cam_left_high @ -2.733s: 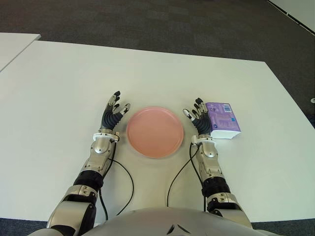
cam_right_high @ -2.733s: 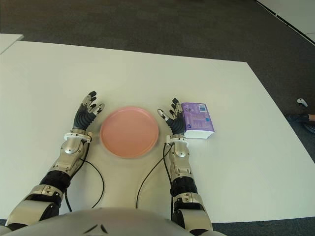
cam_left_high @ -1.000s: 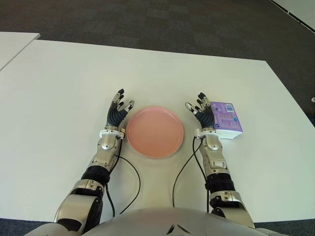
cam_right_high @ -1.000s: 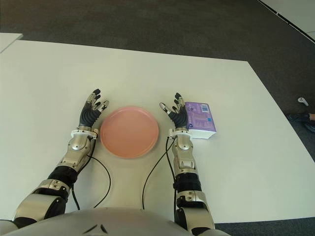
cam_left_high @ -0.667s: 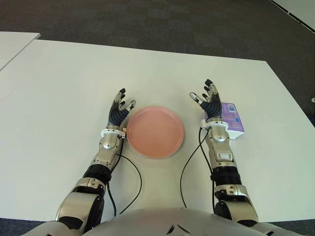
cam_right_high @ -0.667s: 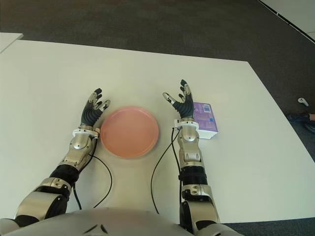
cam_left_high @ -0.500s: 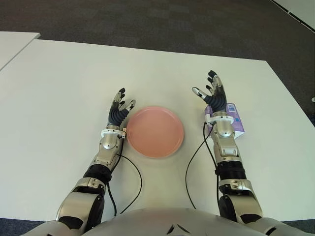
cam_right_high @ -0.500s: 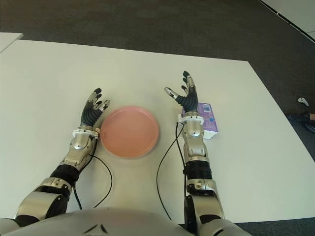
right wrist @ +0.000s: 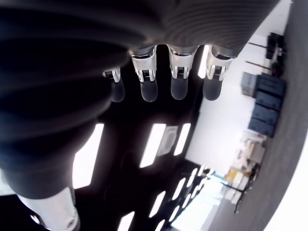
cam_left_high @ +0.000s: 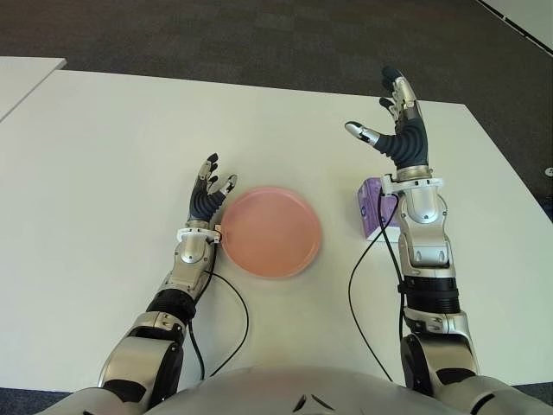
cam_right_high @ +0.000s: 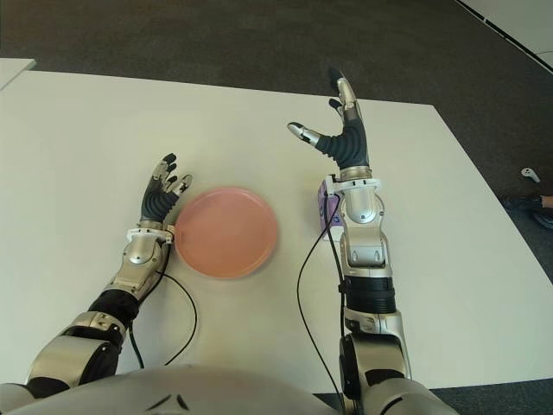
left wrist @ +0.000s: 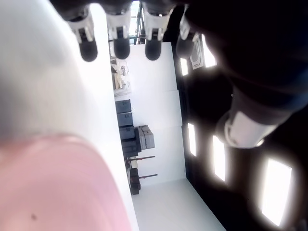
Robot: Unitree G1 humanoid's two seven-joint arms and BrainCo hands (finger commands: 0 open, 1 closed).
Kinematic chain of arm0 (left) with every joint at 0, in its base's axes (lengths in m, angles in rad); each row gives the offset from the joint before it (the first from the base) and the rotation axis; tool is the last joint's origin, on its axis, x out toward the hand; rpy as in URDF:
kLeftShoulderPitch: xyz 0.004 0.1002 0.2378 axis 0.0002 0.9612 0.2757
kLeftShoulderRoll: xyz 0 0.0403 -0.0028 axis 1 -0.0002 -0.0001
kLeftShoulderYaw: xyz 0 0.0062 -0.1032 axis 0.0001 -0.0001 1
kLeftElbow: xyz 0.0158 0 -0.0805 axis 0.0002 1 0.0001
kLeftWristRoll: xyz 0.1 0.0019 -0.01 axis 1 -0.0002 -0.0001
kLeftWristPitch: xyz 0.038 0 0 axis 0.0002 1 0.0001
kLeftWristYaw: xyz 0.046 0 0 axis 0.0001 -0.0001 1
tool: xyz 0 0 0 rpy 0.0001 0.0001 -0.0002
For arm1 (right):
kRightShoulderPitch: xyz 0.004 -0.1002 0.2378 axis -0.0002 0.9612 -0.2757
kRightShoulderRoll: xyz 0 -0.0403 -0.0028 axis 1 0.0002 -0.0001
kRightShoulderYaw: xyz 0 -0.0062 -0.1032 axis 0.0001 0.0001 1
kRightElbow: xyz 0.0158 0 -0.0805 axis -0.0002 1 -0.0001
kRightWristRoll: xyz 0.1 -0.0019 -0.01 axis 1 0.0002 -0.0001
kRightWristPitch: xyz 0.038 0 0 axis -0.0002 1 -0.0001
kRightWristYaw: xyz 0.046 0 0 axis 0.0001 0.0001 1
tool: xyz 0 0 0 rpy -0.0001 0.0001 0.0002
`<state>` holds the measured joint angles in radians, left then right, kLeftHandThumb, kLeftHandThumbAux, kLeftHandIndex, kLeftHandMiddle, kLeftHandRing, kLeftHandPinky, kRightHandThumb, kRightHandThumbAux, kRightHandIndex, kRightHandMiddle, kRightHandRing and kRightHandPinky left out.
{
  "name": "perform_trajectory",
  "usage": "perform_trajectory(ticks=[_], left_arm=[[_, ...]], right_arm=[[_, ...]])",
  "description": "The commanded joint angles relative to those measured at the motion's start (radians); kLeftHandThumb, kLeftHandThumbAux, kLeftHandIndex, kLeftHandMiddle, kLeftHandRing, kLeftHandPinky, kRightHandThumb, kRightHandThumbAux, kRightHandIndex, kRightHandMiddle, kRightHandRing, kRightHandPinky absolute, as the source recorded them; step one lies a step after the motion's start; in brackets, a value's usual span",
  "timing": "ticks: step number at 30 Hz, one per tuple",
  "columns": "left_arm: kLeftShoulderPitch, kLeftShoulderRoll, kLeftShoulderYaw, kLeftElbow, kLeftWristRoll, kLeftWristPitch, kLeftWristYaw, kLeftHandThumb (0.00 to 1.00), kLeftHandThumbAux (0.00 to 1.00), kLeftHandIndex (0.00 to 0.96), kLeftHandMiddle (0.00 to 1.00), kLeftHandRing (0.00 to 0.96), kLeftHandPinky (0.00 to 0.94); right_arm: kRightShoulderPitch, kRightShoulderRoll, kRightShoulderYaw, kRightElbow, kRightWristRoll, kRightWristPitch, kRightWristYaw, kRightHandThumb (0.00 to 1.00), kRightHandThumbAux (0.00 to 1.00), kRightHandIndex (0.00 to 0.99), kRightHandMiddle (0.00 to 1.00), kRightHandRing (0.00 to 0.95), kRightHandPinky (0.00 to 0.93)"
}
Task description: Put the tissue paper into the plate.
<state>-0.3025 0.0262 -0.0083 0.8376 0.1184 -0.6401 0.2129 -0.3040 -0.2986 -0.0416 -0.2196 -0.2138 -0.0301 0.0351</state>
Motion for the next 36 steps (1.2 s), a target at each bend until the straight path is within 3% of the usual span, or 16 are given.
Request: perform_trajectory(ticks=[1,9,16,19,22,28,33,36], left_arm=[[0.025,-0.001,-0.002,0.046,0.022,0.007,0.023,0.000,0.606,0.000,0.000,0.000,0.000],[0.025,0.001,-0.008,0.058,0.033,-0.002,0.037,0.000,0.612,0.000,0.000,0.000,0.000],[0.031,0.002,-0.004,0.059,0.029,0.000,0.032,0.000,0.620,0.000,0.000,0.000,0.000],[0.035,0.001,-0.002,0.055,0.026,0.002,0.030,0.000,0.622,0.000,0.000,0.000,0.000],[0.038,0.001,-0.002,0.051,0.026,0.003,0.030,0.000,0.622,0.000,0.000,0.000,0.000],[0.046,0.007,-0.001,0.041,0.025,0.002,0.024,0.000,0.621,0.000,0.000,0.000,0.000],[0.051,0.012,0.001,0.033,0.023,0.000,0.022,0.000,0.616,0.000,0.000,0.000,0.000],[0.053,0.014,0.005,0.024,0.015,0.004,0.013,0.000,0.605,0.000,0.000,0.000,0.000]], right_arm=[[0.041,-0.063,-0.007,-0.057,-0.101,0.066,0.016,0.094,0.676,0.049,0.046,0.025,0.037],[0.042,-0.145,-0.049,-0.096,-0.201,0.123,0.037,0.088,0.599,0.062,0.051,0.031,0.048],[0.050,-0.273,-0.110,-0.122,-0.213,0.140,0.122,0.113,0.560,0.076,0.061,0.040,0.045],[0.096,-0.367,-0.151,-0.069,-0.211,0.070,0.161,0.120,0.541,0.078,0.062,0.040,0.037],[0.132,-0.426,-0.177,-0.027,-0.197,0.005,0.185,0.123,0.522,0.076,0.055,0.031,0.030],[0.213,-0.592,-0.162,-0.070,-0.216,-0.068,0.352,0.122,0.469,0.054,0.039,0.016,0.042],[0.299,-0.629,-0.172,-0.171,-0.181,-0.089,0.444,0.136,0.444,0.048,0.039,0.022,0.074],[0.314,-0.646,-0.164,-0.183,-0.158,-0.117,0.482,0.155,0.442,0.050,0.045,0.030,0.080]])
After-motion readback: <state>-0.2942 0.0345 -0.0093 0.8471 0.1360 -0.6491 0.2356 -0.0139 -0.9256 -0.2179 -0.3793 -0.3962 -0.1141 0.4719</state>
